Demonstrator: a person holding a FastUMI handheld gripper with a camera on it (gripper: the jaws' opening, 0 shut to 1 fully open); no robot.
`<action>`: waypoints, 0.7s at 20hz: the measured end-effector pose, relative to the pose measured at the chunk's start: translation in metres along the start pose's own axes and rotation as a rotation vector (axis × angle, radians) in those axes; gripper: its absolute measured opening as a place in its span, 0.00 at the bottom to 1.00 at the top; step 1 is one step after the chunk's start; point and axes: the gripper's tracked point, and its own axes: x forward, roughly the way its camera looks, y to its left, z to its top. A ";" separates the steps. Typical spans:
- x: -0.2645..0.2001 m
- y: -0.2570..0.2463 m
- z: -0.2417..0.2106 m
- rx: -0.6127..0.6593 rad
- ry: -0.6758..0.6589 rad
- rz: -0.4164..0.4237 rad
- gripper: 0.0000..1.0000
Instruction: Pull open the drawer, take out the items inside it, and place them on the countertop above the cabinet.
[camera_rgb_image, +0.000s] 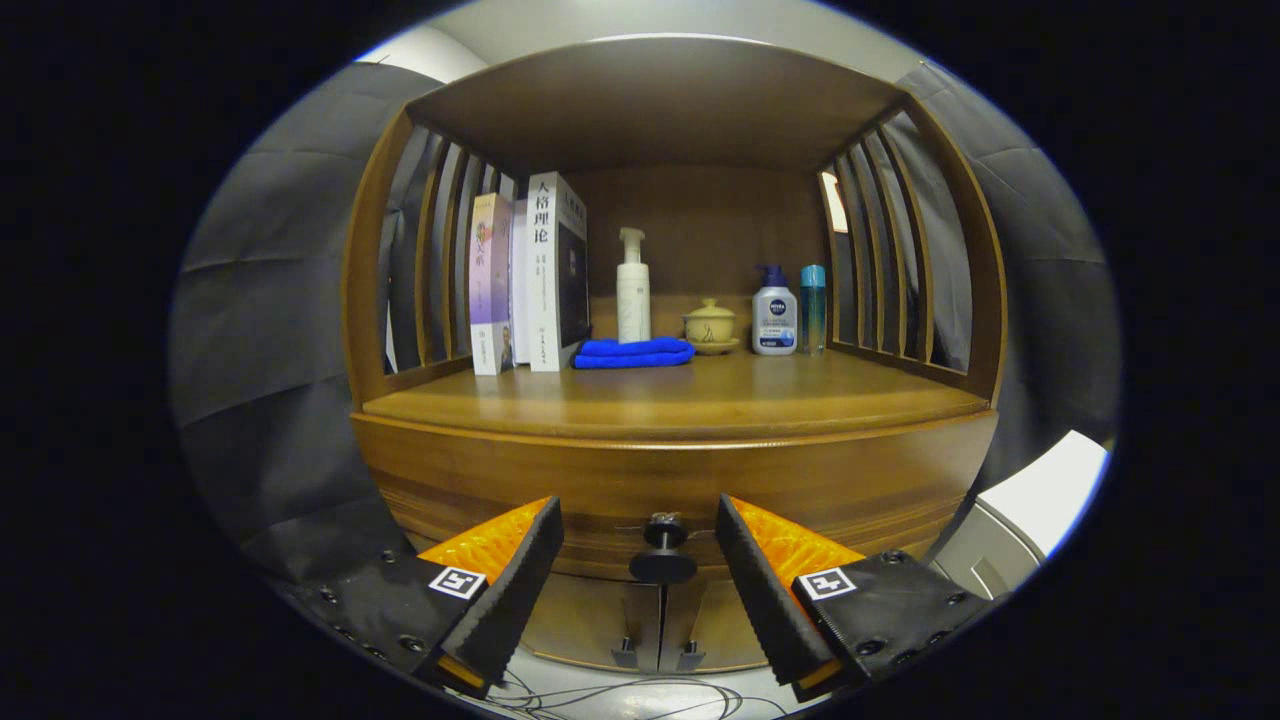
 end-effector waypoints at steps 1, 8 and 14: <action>0.004 -0.001 -0.005 0.003 0.013 0.000 0.98; 0.025 -0.003 -0.040 0.040 0.099 -0.010 0.87; 0.032 -0.014 -0.044 0.092 0.109 -0.037 0.51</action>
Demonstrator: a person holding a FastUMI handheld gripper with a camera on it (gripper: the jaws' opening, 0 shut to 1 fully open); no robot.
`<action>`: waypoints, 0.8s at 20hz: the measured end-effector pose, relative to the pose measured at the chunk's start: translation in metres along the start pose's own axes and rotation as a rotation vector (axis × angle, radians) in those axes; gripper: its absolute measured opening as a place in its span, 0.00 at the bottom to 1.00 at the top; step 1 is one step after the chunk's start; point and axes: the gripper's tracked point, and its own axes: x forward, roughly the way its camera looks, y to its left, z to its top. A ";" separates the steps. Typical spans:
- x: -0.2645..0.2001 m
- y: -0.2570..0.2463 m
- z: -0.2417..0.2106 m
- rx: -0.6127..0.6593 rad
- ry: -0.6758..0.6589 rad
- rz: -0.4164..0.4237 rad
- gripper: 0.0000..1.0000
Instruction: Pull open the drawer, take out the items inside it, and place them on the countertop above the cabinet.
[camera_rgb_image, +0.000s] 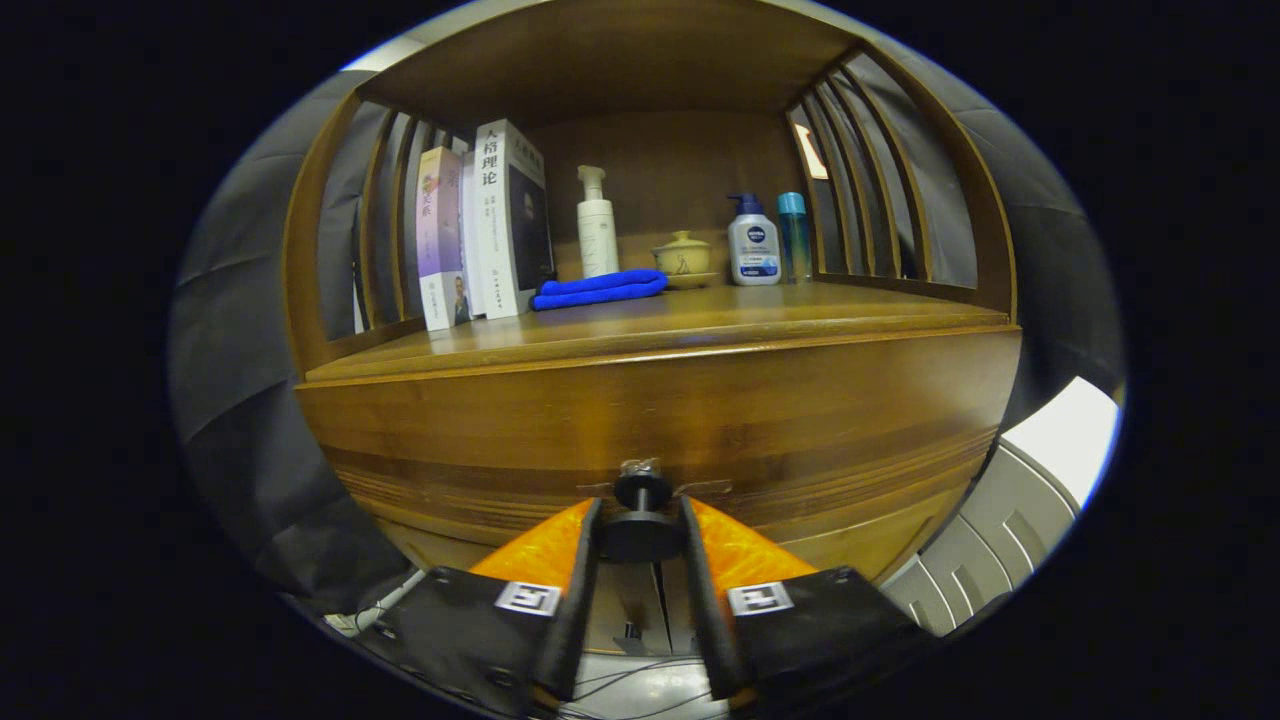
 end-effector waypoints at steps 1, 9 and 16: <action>-0.002 0.000 0.000 -0.014 0.003 0.000 0.44; -0.018 -0.003 -0.004 -0.036 -0.025 -0.009 0.34; -0.051 -0.003 -0.014 -0.067 -0.034 0.003 0.34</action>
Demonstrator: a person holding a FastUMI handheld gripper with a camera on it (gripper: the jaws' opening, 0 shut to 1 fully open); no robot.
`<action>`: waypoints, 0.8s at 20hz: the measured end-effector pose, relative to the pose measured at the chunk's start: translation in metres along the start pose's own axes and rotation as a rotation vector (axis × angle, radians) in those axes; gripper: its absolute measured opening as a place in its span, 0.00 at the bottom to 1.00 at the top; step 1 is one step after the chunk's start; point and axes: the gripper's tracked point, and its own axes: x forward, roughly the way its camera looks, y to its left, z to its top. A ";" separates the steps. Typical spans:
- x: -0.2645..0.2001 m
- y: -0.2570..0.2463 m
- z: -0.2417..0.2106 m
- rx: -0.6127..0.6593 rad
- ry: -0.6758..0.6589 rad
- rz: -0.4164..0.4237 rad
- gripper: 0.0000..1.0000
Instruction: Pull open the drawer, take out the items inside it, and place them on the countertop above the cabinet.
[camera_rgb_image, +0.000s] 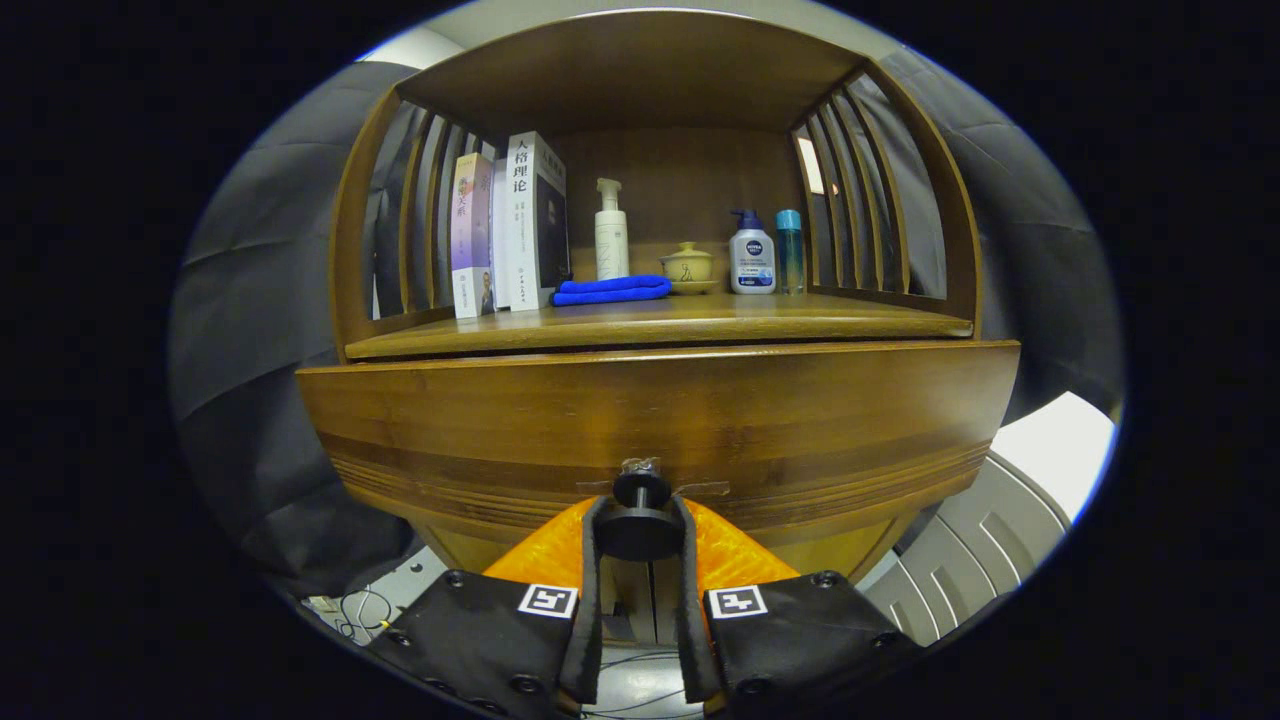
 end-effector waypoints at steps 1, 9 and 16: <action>-0.005 0.001 -0.001 -0.010 -0.002 -0.001 0.34; -0.041 0.001 -0.015 -0.042 -0.021 0.014 0.33; -0.069 0.003 -0.032 -0.081 -0.023 0.033 0.34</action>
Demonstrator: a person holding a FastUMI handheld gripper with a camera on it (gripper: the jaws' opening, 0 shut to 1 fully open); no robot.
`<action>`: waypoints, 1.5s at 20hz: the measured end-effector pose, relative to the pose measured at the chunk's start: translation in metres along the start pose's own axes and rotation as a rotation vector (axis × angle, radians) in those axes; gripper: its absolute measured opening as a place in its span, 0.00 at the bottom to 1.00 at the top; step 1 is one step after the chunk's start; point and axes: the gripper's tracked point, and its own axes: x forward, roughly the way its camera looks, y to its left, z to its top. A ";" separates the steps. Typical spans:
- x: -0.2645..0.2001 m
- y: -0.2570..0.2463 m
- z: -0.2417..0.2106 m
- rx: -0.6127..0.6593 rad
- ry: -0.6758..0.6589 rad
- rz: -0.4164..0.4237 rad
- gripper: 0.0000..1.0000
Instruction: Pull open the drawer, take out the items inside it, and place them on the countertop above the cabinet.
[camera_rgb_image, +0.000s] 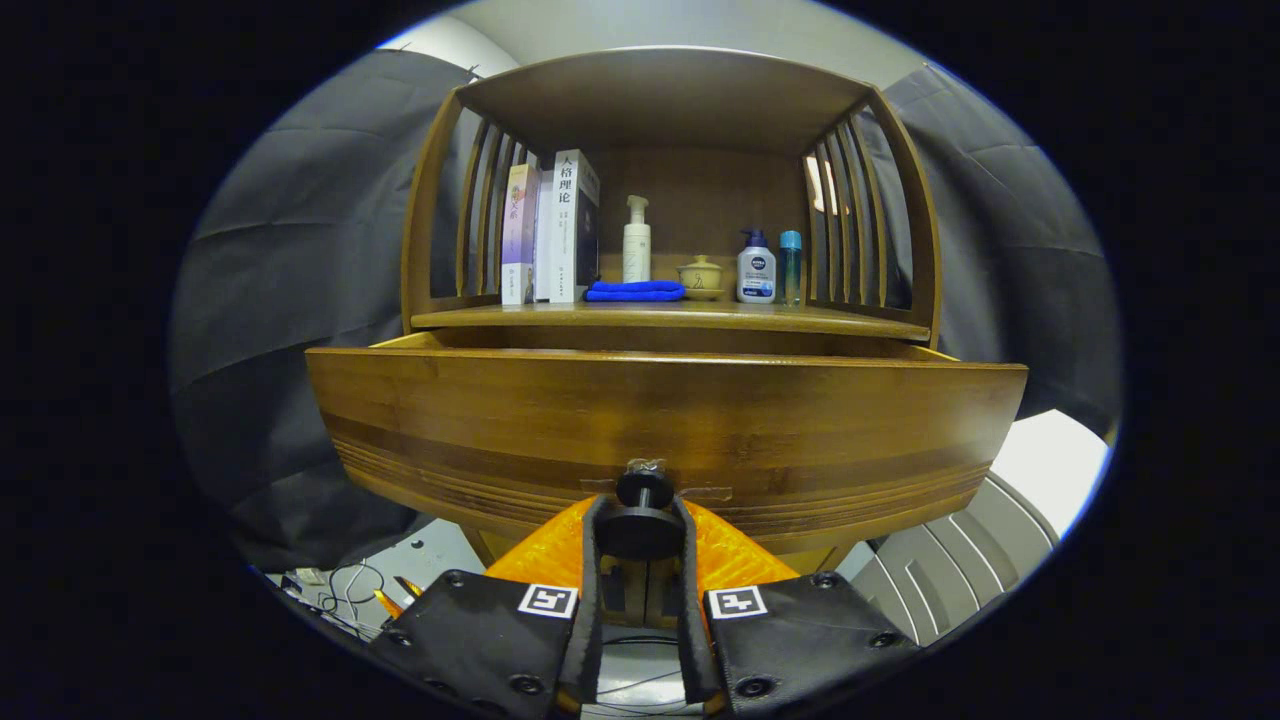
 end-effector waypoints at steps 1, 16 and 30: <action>-0.004 0.001 0.001 -0.007 -0.016 0.003 0.33; -0.044 0.007 0.014 -0.067 -0.134 0.017 0.50; -0.043 0.014 0.150 -0.054 -0.287 0.152 0.98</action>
